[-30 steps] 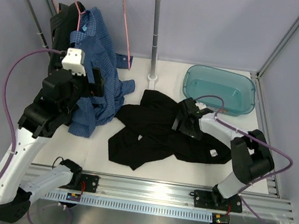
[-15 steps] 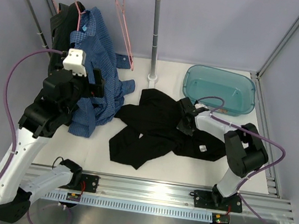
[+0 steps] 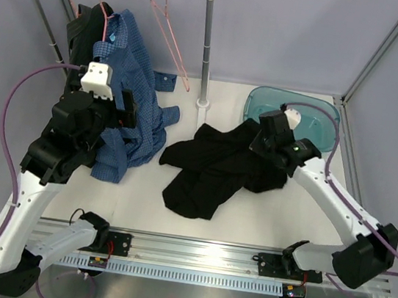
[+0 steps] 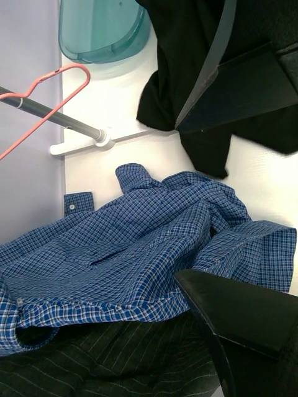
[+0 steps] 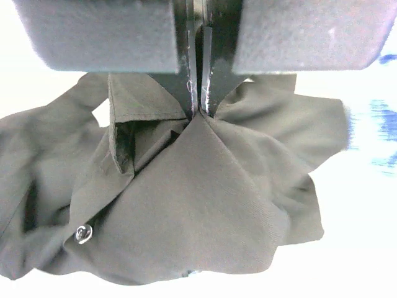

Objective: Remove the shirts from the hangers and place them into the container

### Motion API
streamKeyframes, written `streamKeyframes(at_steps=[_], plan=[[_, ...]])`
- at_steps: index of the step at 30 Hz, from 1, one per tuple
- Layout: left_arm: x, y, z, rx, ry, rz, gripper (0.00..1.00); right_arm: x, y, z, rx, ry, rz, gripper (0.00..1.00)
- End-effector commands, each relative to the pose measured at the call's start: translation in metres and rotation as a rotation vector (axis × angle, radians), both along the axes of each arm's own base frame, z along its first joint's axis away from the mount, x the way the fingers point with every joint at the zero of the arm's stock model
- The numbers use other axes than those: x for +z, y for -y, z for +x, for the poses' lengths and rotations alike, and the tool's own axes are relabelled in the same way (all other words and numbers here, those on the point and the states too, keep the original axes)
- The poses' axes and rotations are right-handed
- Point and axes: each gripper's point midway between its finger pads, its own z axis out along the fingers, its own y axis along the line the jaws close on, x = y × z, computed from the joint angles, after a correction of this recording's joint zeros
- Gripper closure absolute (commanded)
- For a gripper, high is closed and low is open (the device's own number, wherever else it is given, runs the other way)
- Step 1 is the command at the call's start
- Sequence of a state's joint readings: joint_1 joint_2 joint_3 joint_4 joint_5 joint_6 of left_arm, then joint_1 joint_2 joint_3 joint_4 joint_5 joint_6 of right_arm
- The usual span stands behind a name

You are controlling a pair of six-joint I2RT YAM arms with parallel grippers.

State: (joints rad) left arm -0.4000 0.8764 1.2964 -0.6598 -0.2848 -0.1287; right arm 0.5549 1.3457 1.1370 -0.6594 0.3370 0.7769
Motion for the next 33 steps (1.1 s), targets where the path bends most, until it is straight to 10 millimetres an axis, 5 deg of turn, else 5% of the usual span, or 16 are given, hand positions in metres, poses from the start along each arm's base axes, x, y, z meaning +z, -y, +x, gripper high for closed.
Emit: streamKeyframes(at_steps=[1, 15, 17, 18, 26, 33], plan=[[0.023, -0.003, -0.002, 0.0, 0.064, -0.012, 0.01, 0.093, 0.008, 0.009, 0.031, 0.205, -0.016, 1.0], [0.013, 0.007, -0.002, -0.036, 0.039, -0.048, 0.01, 0.257, 0.018, 0.018, 0.071, 0.535, -0.014, 1.0], [0.013, 0.007, -0.001, -0.034, 0.039, -0.049, 0.01, 0.293, 0.024, 0.019, 0.053, 0.612, -0.02, 1.0], [0.012, 0.007, -0.002, -0.033, 0.038, -0.048, 0.01, 0.29, 0.025, 0.022, 0.052, 0.605, -0.044, 1.0], [0.007, 0.008, -0.002, -0.037, 0.031, -0.053, 0.01, 0.362, 0.059, 0.042, -0.071, 0.782, -0.105, 1.0], [0.003, 0.008, -0.002, -0.04, 0.029, -0.045, 0.01, 0.369, 0.094, 0.073, -0.126, 0.823, -0.076, 1.0]])
